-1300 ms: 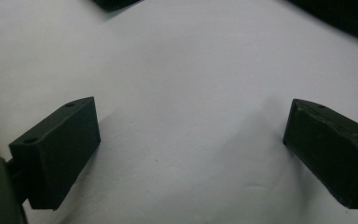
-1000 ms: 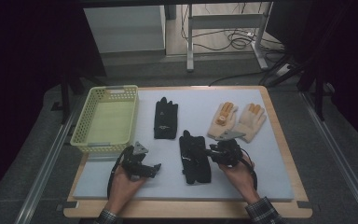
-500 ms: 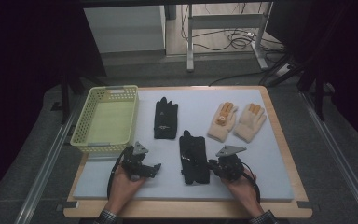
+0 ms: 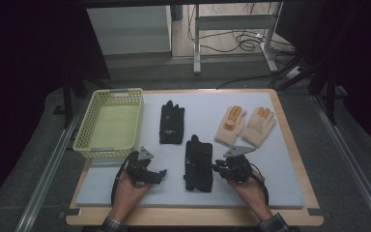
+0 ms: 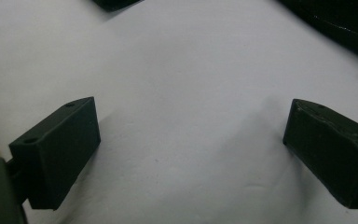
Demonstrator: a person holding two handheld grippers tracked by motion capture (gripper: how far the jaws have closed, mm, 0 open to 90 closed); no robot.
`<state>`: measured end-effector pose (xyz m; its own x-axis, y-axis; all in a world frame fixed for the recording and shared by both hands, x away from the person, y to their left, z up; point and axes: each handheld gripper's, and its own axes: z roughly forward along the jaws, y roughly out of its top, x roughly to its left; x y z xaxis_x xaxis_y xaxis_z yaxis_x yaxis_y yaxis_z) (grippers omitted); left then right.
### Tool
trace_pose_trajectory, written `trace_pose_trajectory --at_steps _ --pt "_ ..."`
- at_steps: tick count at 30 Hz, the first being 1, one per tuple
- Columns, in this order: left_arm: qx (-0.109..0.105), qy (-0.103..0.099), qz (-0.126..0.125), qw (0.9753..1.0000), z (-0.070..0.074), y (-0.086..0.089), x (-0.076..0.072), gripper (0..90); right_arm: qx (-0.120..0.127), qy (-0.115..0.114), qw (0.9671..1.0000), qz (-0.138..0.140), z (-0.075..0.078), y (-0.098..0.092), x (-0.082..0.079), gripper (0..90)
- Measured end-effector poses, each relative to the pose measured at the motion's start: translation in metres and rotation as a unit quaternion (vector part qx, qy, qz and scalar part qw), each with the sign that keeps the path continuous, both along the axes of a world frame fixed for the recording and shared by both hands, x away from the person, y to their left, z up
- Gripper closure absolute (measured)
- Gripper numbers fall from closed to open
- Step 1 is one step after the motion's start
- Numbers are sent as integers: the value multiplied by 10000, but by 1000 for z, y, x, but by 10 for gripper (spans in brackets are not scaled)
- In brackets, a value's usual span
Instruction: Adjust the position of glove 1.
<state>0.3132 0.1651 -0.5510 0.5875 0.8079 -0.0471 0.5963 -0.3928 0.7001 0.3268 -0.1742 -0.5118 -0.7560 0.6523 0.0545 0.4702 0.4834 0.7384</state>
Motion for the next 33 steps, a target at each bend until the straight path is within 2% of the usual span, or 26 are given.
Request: trace_pose_trajectory --at_steps 8,9,10,11,16,18,20,27,30,33 --pt "-2 1 1 10000 0 0 0 38 118 -32 9999 19 12 16 31 657" --pt "-2 1 1 10000 0 0 0 38 118 -32 9999 19 12 16 31 657" --pt "8 -5 -5 10000 0 0 0 38 114 -48 9999 26 14 19 36 654" --pt "10 -5 -8 10000 0 0 0 38 119 -62 9999 50 16 26 47 644" --pt "0 3 -2 10000 0 0 0 38 208 -56 9998 56 19 40 68 643" --pt "0 2 -2 10000 0 0 0 38 171 -43 9998 96 21 53 83 643" --pt "8 3 -6 10000 0 0 0 38 15 -87 9998 155 22 68 97 643" --pt "7 4 -5 10000 0 0 0 38 -138 -170 9994 270 21 102 126 659" --pt "5 5 -7 10000 0 0 0 38 -125 -112 9994 294 19 113 137 662" --pt "4 8 -6 10000 0 0 0 38 -224 -114 9992 313 15 127 149 651"
